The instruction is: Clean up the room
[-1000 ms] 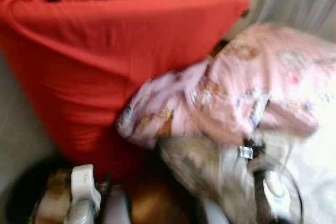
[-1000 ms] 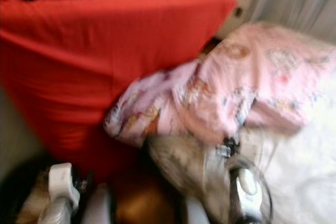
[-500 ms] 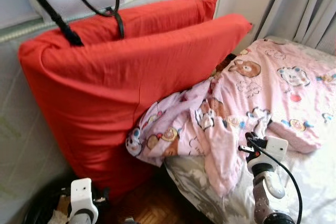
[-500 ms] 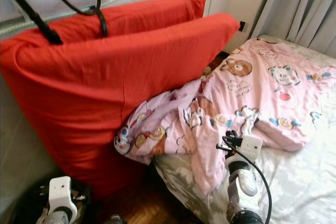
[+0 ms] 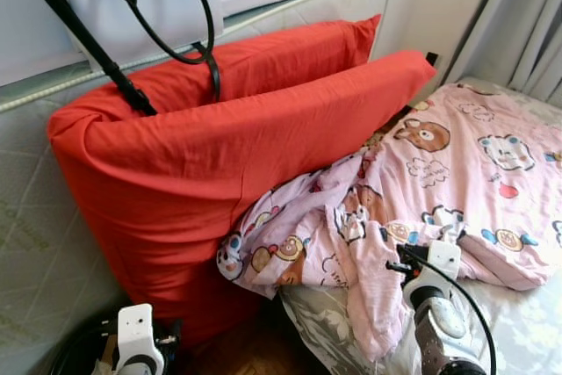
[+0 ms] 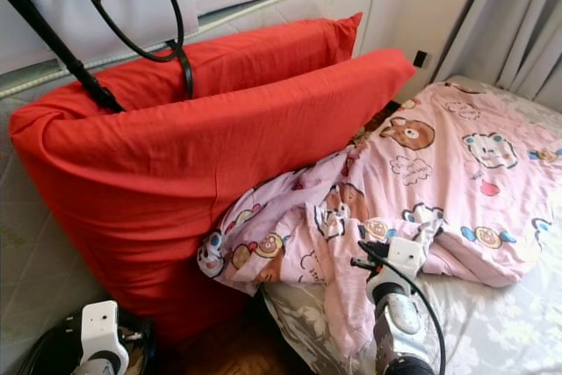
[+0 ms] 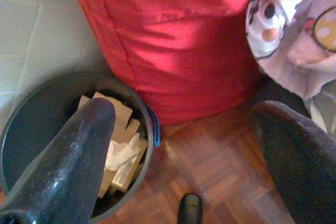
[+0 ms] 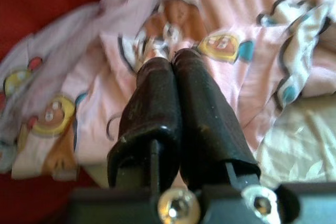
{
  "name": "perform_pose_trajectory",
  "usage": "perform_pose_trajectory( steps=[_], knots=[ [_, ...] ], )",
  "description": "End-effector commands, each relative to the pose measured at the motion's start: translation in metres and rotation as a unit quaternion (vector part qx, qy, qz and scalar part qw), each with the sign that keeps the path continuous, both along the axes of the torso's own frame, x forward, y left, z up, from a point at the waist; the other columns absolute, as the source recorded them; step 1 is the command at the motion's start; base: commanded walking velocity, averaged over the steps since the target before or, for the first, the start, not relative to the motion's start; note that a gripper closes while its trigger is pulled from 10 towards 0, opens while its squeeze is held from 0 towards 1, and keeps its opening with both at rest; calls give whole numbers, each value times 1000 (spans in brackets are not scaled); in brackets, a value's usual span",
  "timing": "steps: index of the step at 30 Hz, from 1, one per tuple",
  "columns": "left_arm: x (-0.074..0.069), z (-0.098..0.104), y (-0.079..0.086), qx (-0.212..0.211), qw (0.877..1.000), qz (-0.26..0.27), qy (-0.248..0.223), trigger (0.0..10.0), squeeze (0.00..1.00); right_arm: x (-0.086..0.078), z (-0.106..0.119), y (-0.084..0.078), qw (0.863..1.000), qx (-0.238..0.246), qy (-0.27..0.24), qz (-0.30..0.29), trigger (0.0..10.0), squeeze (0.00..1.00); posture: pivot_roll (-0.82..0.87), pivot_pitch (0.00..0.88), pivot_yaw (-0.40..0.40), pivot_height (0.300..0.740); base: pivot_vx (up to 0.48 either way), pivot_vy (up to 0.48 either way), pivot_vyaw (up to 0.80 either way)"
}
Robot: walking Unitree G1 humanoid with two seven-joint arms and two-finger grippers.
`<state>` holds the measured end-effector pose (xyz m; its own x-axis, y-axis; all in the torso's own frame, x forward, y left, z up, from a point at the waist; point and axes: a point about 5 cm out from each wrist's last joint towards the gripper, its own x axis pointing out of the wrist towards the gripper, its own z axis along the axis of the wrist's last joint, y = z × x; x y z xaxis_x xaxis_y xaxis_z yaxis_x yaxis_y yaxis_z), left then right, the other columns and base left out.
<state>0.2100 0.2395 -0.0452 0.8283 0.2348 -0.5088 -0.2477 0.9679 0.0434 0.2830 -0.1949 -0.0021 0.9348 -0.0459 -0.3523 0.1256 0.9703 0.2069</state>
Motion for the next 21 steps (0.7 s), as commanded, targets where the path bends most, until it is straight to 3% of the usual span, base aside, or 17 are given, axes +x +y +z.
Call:
perform_pose_trajectory(
  steps=[1, 10, 15, 21],
  knots=[
    [-2, -1, 1, 4, 1000, -6, 3, 10000, 0, 0, -2, 3, 1000, -1, 14, 8, 10000, 0, 33, 0, -34, 735, 0, 0, 0],
    [36, 37, 5, 18, 993, -21, -111, 10000, 0, 3, -5, 21, 999, -2, 33, 36, 10000, 0, 91, 60, -48, 665, 0, 0, 0],
    [44, 46, 4, 21, 990, -26, -134, 10000, 0, 4, -6, 24, 998, -5, 39, 39, 10000, 0, 99, 71, -54, 665, 0, 0, 0],
    [62, 66, -1, 16, 982, -35, -187, 10000, 0, 8, -3, 31, 997, -12, 45, 54, 10000, 0, 102, 71, -56, 631, 0, 0, 0]
  ],
)
